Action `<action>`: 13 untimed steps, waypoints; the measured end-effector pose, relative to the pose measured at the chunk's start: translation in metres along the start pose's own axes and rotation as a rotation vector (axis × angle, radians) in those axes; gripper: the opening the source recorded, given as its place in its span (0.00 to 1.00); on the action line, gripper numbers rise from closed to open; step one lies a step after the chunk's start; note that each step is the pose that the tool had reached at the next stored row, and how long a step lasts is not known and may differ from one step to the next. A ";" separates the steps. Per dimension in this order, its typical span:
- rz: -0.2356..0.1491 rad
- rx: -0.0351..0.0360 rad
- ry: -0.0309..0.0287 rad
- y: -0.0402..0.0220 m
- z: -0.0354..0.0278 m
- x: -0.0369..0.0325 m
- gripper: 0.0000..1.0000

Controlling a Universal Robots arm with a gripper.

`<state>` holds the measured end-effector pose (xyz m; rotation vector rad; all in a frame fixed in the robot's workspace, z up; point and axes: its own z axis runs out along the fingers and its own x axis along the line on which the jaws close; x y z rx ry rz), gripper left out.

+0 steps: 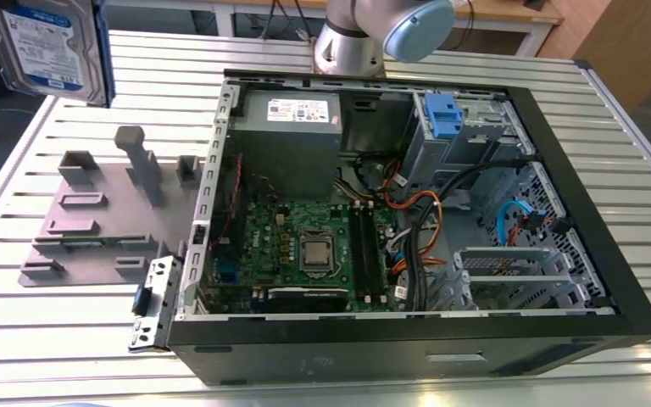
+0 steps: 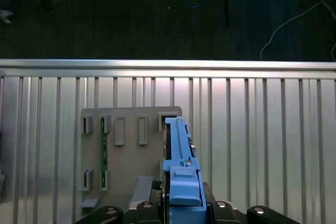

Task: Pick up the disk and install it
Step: 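Pick up the disk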

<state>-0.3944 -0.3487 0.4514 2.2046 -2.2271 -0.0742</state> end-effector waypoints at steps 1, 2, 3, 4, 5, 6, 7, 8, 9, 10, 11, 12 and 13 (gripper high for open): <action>0.000 0.0001 0.0000 0.0002 -0.0045 -0.0001 0.37; 0.000 0.0000 0.0000 0.0003 -0.0088 -0.0003 0.37; 0.000 0.0000 0.0000 0.0005 -0.0130 -0.0004 0.37; 0.000 0.0001 -0.0001 0.0007 -0.0173 -0.0005 0.37; 0.000 0.0002 -0.0001 0.0008 -0.0202 -0.0005 0.37; 0.000 0.0002 -0.0001 0.0009 -0.0227 -0.0006 0.37; 0.000 0.0001 -0.0001 0.0010 -0.0249 -0.0007 0.37; 0.000 0.0000 0.0000 0.0010 -0.0267 -0.0008 0.37; 0.000 0.0001 -0.0001 0.0011 -0.0288 -0.0008 0.37; 0.000 0.0001 -0.0001 0.0012 -0.0310 -0.0009 0.37; 0.000 0.0001 -0.0001 0.0013 -0.0329 -0.0009 0.37; 0.000 0.0001 -0.0001 0.0013 -0.0337 -0.0009 0.37; 0.000 0.0000 -0.0001 0.0013 -0.0338 -0.0010 0.37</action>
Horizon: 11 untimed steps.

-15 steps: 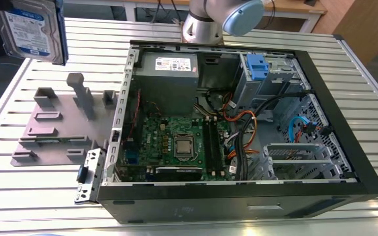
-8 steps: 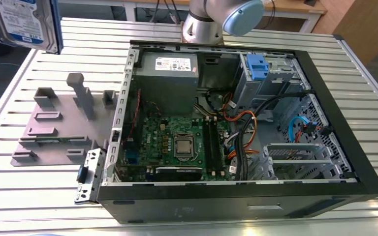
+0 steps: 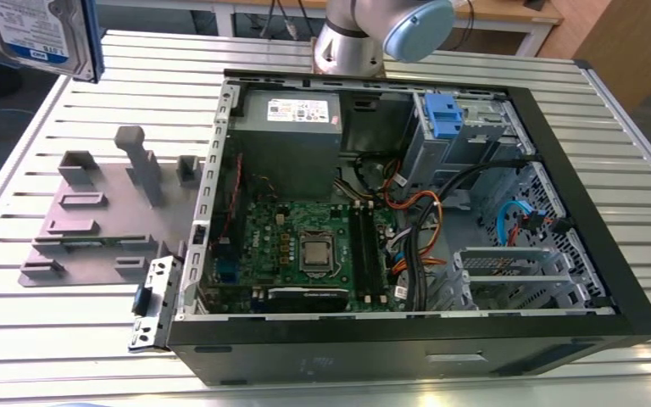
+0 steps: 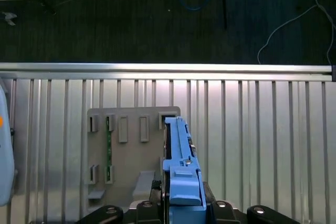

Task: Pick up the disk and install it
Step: 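Pick up the disk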

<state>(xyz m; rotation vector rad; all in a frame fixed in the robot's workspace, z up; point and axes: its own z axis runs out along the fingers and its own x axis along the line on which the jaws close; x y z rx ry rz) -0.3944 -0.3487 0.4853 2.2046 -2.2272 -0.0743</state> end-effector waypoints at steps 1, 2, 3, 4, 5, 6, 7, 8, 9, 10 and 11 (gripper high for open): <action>0.000 0.0001 0.0000 0.0000 0.0000 0.0000 0.37; 0.000 0.0001 -0.0001 0.0000 0.0000 0.0000 0.37; 0.000 0.0001 -0.0001 0.0000 0.0000 0.0000 0.37; 0.000 0.0000 -0.0001 0.0000 0.0000 0.0000 0.37; 0.000 -0.0002 0.0000 0.0000 -0.0002 0.0010 0.37; 0.000 -0.0002 0.0001 -0.0001 -0.0002 0.0027 0.37; 0.000 -0.0002 0.0000 -0.0001 -0.0002 0.0055 0.37; 0.000 -0.0001 0.0000 -0.0001 -0.0002 0.0092 0.37; 0.000 0.0000 -0.0001 -0.0001 0.0000 0.0125 0.37; 0.000 0.0001 -0.0002 -0.0002 0.0002 0.0155 0.37; 0.000 0.0001 -0.0001 -0.0004 0.0003 0.0182 0.37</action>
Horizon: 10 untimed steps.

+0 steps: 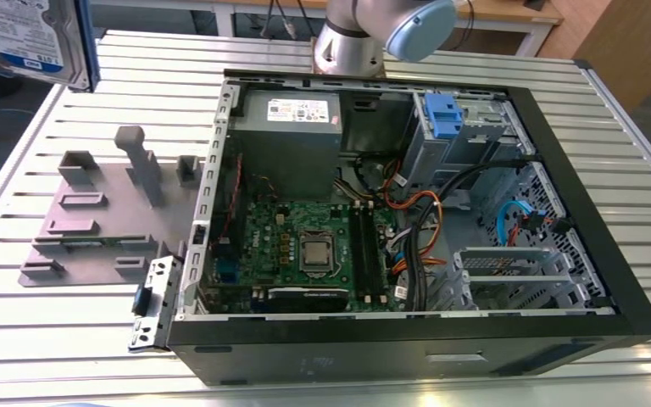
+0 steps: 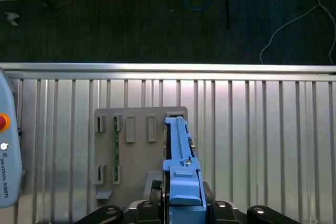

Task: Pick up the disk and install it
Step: 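Pick up the disk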

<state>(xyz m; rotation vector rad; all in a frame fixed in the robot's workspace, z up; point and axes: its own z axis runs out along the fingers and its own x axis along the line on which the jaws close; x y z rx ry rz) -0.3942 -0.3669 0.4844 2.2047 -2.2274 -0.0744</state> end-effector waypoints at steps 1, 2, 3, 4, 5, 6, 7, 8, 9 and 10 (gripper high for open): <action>0.000 -0.0001 0.0001 -0.0005 0.0003 0.0023 0.37; 0.000 -0.0005 0.0001 -0.0011 0.0005 0.0040 0.37; 0.000 -0.0005 0.0000 -0.0021 0.0010 0.0057 0.37; 0.000 -0.0008 0.0000 -0.0036 0.0013 0.0071 0.37; 0.000 -0.0012 0.0001 -0.0054 0.0015 0.0086 0.37; 0.000 -0.0016 0.0002 -0.0073 0.0018 0.0100 0.37; 0.000 -0.0017 0.0001 -0.0092 0.0023 0.0115 0.37; 0.000 -0.0018 0.0000 -0.0112 0.0027 0.0130 0.37; 0.000 -0.0021 0.0001 -0.0133 0.0030 0.0144 0.37; 0.000 -0.0024 0.0001 -0.0157 0.0034 0.0153 0.37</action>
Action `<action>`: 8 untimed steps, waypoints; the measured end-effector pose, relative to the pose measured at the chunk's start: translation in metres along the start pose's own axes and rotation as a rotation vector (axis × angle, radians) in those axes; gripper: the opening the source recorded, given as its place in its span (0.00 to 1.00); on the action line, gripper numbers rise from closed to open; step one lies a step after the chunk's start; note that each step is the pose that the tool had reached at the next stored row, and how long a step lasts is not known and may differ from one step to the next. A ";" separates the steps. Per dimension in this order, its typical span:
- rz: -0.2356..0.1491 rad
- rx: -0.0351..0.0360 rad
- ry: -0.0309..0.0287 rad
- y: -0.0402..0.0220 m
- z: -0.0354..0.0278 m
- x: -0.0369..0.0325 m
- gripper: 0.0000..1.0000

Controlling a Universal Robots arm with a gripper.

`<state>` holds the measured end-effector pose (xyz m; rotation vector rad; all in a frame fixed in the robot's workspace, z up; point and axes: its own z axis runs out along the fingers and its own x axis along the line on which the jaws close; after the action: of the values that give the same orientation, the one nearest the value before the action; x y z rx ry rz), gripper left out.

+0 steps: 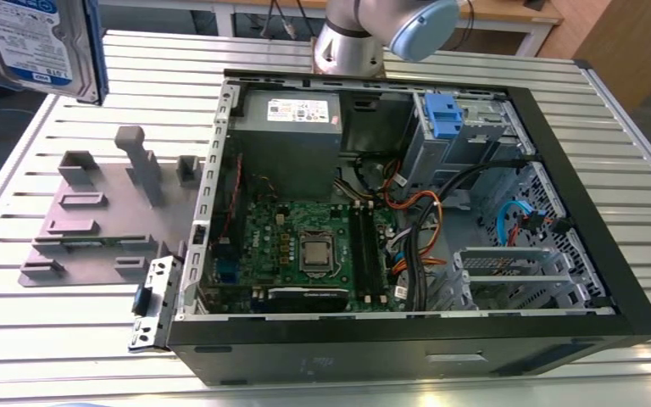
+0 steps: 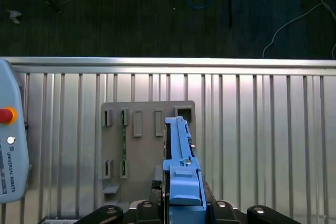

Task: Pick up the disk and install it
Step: 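Pick up the disk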

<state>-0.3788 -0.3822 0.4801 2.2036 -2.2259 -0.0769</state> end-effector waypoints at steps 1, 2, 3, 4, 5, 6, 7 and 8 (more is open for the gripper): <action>0.000 -0.0003 0.0001 -0.0028 0.0003 0.0007 0.37; 0.000 -0.0006 0.0001 -0.0060 0.0005 0.0012 0.37; 0.000 -0.0007 0.0000 -0.0092 0.0008 0.0016 0.37; 0.000 -0.0010 0.0000 -0.0126 0.0010 0.0020 0.37; 0.000 -0.0013 0.0001 -0.0165 0.0013 0.0023 0.37; 0.000 -0.0015 0.0000 -0.0201 0.0015 0.0026 0.37; 0.000 -0.0018 0.0001 -0.0237 0.0018 0.0029 0.37; 0.000 -0.0021 0.0000 -0.0273 0.0021 0.0032 0.37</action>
<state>-0.3517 -0.3856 0.4768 2.2025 -2.2249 -0.0791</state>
